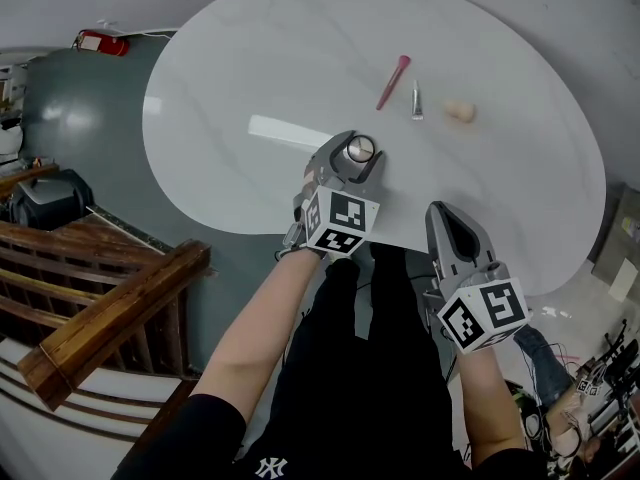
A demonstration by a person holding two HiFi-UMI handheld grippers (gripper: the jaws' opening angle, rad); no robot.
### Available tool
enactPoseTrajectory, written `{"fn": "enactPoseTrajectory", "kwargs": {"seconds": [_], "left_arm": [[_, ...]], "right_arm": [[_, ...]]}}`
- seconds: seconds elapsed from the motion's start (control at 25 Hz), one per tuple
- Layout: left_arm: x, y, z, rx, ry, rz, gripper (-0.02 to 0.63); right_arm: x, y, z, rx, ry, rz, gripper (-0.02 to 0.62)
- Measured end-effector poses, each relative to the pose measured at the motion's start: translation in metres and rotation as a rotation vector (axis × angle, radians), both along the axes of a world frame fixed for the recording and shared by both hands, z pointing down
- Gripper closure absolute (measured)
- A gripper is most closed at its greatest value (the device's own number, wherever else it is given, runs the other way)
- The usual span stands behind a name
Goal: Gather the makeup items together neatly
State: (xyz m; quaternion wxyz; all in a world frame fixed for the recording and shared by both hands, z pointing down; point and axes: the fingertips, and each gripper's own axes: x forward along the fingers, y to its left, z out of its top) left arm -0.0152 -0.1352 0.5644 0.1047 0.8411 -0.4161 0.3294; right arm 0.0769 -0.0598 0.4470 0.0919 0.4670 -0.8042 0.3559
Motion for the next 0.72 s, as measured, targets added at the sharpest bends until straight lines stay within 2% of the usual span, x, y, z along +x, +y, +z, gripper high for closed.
{"fn": "enactPoseTrajectory", "kwargs": {"seconds": [0.36, 0.72], "left_arm": [[-0.007, 0.029, -0.012, 0.017, 0.008, 0.015, 0.368], [-0.012, 0.077, -0.011, -0.003, 0.01, 0.03, 0.368]], "right_arm": [[-0.006, 0.018, -0.003, 0.015, 0.001, 0.006, 0.581], [-0.017, 0.04, -0.006, 0.018, 0.003, 0.01, 0.581]]}}
